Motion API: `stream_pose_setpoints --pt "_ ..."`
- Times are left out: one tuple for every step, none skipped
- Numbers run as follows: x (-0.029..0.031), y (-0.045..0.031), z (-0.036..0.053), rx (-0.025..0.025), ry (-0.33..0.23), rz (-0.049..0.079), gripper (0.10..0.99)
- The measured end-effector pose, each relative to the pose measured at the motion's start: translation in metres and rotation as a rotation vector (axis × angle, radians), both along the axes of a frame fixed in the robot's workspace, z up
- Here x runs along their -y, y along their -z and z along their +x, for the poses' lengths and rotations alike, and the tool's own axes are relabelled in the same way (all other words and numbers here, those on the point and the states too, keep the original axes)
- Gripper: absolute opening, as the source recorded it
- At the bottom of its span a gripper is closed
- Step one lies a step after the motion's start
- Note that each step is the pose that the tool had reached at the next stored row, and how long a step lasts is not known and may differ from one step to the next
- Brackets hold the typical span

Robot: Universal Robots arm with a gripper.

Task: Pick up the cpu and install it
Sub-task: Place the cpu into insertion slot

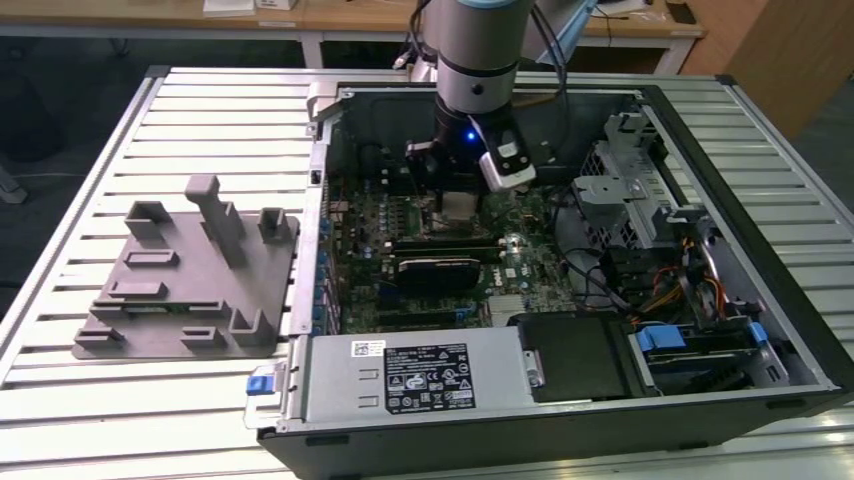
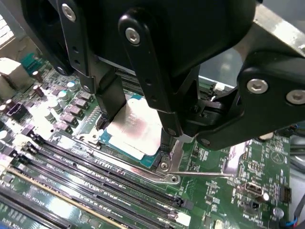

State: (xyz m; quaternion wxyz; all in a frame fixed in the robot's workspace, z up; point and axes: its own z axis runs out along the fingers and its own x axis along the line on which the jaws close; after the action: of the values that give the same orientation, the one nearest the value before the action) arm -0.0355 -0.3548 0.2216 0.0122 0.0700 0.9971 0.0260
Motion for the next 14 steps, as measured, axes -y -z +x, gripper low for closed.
stream_pose_setpoints --pt "0.0000 0.0000 0.0000 0.0000 0.012 0.000 0.541" --pt "0.0000 0.0000 0.0000 0.0000 0.023 0.000 0.541" --pt "0.0000 0.0000 0.0000 0.0000 0.034 0.000 0.541" --pt "0.0000 0.0000 0.0000 -0.0001 0.045 0.000 0.541" --pt "0.0000 0.0000 0.0000 0.0000 0.055 0.000 0.541" --pt "0.0000 0.0000 0.0000 0.0000 0.065 0.000 0.541" --pt "0.0000 0.0000 0.0000 -0.0001 0.075 0.000 0.541" --pt "0.0000 0.0000 0.0000 0.0000 0.085 0.000 0.541" --pt "0.0000 0.0000 0.0000 0.0000 0.127 0.000 0.541" --pt "0.0000 0.0000 0.0000 -0.0001 0.136 0.000 0.541" --pt "0.0000 0.0000 0.0000 0.0000 0.146 0.000 0.541" --pt "0.0000 0.0000 0.0000 0.0000 0.156 0.000 0.541" --pt "0.0000 0.0000 0.0000 -0.0001 0.166 0.000 0.541" --pt "0.0000 0.0000 0.0000 -0.0001 0.176 0.000 0.541"
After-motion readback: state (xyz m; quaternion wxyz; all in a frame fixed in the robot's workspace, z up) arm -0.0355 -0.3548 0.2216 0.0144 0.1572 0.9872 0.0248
